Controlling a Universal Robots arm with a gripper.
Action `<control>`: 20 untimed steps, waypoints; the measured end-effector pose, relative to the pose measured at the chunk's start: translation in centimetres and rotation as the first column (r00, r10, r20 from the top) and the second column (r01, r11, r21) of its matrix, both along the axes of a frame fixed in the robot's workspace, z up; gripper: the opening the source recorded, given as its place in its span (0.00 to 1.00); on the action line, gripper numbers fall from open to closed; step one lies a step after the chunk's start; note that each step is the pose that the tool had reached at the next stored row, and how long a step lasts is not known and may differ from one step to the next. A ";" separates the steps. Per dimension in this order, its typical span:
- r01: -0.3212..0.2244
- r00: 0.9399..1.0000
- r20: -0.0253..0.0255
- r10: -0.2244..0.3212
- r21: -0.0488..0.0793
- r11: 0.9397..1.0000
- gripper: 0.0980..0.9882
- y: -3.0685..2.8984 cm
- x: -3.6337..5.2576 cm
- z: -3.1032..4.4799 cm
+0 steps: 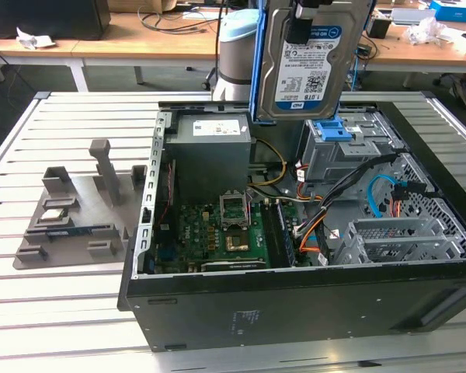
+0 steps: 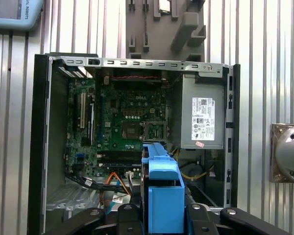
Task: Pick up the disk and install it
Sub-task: 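Pick up the disk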
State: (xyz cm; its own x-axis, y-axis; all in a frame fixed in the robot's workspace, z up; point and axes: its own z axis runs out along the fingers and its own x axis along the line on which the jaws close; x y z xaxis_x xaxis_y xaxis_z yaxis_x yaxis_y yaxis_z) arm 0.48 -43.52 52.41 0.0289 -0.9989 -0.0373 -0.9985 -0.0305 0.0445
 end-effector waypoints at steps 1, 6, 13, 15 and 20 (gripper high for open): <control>0.000 1.000 0.000 0.000 0.000 1.000 0.30 -0.19 0.00 0.00; 0.000 1.000 0.000 0.000 0.000 1.000 0.30 -1.00 0.00 0.00; 0.000 1.000 0.000 0.000 0.000 1.000 0.30 -2.81 0.01 0.00; 0.000 1.000 0.000 0.000 0.000 1.000 0.30 -3.27 0.01 0.00; 0.000 1.000 0.000 0.000 0.000 1.000 0.30 -3.84 0.01 0.00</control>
